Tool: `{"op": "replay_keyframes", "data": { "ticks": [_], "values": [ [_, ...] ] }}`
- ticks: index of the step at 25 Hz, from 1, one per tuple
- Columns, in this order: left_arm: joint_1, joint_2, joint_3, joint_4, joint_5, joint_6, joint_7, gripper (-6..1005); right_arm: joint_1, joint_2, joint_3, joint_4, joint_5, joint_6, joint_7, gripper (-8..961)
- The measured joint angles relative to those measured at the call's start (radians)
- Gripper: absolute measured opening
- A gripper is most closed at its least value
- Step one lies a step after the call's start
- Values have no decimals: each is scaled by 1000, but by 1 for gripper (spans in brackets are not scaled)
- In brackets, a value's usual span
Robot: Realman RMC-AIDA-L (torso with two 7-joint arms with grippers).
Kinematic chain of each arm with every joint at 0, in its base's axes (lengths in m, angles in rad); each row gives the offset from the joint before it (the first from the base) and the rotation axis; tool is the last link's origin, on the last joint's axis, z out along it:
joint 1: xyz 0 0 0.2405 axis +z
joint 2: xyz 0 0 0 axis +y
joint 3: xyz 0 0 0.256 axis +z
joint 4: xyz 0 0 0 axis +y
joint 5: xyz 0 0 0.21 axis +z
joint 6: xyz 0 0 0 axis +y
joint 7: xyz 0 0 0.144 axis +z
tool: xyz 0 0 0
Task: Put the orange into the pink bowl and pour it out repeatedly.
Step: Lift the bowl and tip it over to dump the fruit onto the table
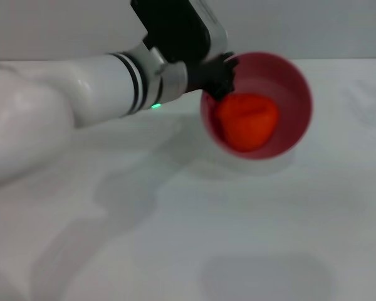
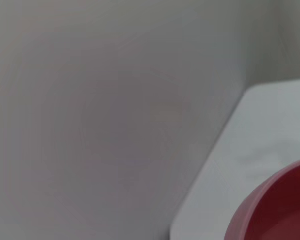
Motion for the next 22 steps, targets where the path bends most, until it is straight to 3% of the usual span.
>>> {"op": "replay_keyframes", "data": {
  "ticks": [4, 5, 6, 7, 10, 12, 18, 20, 22],
  "values": [
    [0, 0, 0, 0, 0, 0, 0, 34, -7, 0, 2, 21, 53, -12, -30, 467],
    [64, -1, 113, 5, 56, -232, 57, 34, -8, 0, 2, 23, 57, -13, -31, 467],
    [64, -1, 113, 5, 56, -232, 57, 34, -8, 0, 2, 24, 59, -15, -31, 467],
    [94, -3, 157, -27, 72, -360, 144, 34, -7, 0, 2, 25, 60, -16, -31, 467],
    [99, -4, 167, -45, 74, -398, 185, 35, -1, 1, -1, 26, 60, -18, -31, 467],
    [114, -4, 184, -90, 75, -475, 322, 35, 2, 1, -5, 26, 60, -19, -31, 467],
    [138, -4, 197, -95, 75, -522, 426, 34, 17, 1, -8, 47, 61, -20, -28, 467],
    [196, -6, 253, -101, 73, -711, 567, 34, 20, 2, -9, 51, 61, -21, -27, 467],
    [204, -6, 264, -104, 71, -750, 585, 34, 24, 2, -10, 58, 61, -23, -27, 467]
  ]
}}
